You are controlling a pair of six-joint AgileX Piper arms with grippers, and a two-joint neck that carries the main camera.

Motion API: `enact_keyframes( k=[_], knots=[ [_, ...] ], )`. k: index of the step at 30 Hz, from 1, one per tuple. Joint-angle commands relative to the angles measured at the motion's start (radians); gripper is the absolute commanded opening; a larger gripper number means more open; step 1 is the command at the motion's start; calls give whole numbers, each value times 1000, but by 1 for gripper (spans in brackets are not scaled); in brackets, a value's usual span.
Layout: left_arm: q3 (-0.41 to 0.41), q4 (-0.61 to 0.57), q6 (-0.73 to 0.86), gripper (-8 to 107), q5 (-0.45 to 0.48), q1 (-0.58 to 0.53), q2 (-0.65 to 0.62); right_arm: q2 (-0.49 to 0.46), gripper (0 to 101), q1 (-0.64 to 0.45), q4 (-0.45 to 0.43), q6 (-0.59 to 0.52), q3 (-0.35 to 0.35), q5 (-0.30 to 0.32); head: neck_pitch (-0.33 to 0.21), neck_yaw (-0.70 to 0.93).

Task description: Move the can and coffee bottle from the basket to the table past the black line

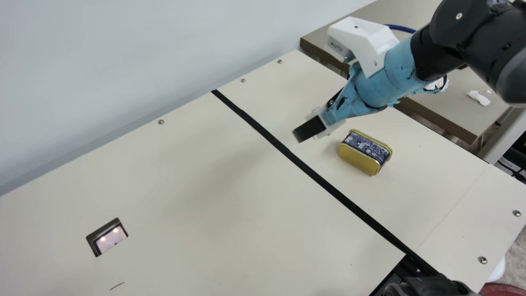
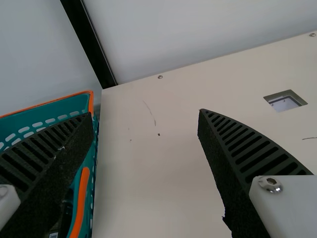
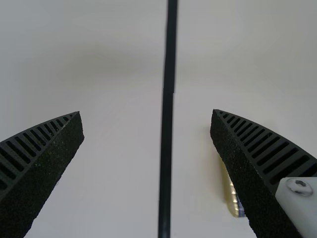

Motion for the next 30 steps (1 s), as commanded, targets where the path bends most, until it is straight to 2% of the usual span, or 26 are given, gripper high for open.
enact_keyframes(
  k=[1,11,20,30],
  knots=[
    [0,0,0,90,0,0,0,-24,101,26,47,-1,4,36,-20,-23],
    [0,0,0,90,0,0,0,-79,101,162,195,2,15,144,-20,-23],
    [0,0,0,90,0,0,0,-124,101,306,315,53,36,144,-20,-23],
    [0,0,0,90,0,0,0,-227,101,394,455,132,83,144,-20,-23]
  ],
)
